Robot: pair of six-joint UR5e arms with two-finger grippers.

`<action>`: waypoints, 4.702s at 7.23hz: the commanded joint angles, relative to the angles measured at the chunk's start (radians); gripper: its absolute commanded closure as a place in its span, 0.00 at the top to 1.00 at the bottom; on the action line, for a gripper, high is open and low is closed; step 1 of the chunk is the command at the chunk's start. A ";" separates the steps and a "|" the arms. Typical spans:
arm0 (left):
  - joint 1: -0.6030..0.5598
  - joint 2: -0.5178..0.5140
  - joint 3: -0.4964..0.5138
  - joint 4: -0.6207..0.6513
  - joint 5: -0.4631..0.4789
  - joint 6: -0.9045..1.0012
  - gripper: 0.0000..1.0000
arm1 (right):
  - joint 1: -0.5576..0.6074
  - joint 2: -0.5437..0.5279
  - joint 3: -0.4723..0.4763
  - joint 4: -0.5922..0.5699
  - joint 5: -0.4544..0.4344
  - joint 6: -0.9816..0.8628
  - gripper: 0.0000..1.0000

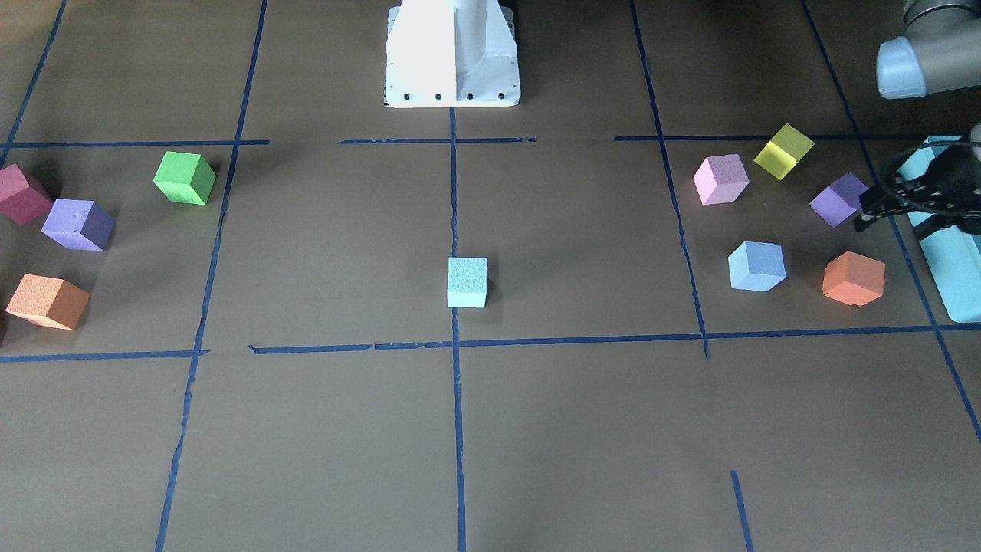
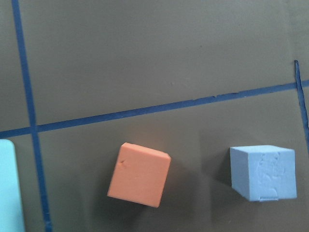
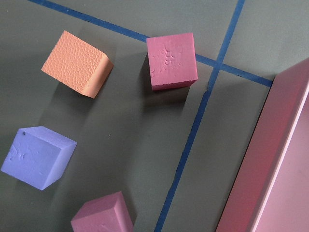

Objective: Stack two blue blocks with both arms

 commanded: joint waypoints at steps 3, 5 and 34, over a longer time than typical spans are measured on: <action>0.116 -0.041 0.053 -0.027 0.054 -0.066 1.00 | 0.000 -0.001 0.001 0.000 0.000 -0.004 1.00; 0.143 -0.076 0.112 -0.027 0.054 -0.067 1.00 | 0.000 -0.001 0.000 0.000 0.000 -0.007 1.00; -0.247 -0.094 -0.101 0.466 -0.168 0.508 1.00 | -0.003 0.011 -0.045 0.002 0.003 0.132 1.00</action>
